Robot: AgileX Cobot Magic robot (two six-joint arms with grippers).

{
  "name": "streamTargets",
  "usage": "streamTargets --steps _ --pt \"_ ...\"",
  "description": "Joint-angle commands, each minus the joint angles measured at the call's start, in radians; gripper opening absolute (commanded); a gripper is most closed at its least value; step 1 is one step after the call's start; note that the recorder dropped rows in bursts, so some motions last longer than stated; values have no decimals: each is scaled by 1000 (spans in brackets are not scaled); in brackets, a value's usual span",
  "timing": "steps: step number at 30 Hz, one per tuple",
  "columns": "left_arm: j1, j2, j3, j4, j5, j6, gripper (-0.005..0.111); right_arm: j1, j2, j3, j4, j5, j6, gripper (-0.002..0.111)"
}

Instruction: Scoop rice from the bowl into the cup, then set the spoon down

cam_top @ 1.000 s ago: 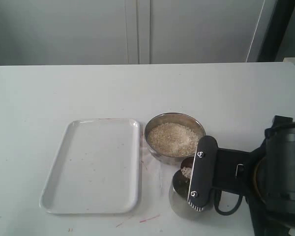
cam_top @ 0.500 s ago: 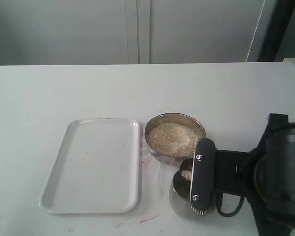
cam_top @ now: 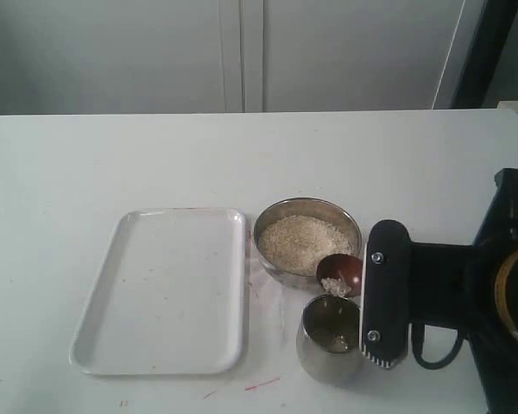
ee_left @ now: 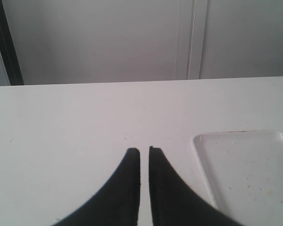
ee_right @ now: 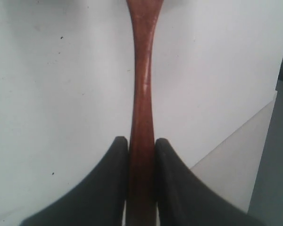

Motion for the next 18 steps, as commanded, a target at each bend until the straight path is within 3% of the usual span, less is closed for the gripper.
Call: streamTargets --steps 1,18 --pt "-1 -1 -7 -3 -4 -4 14 1 -4 19 -66 4 -23 0" --pt "-1 -1 -7 -3 -4 -4 14 1 -4 109 -128 4 40 0"
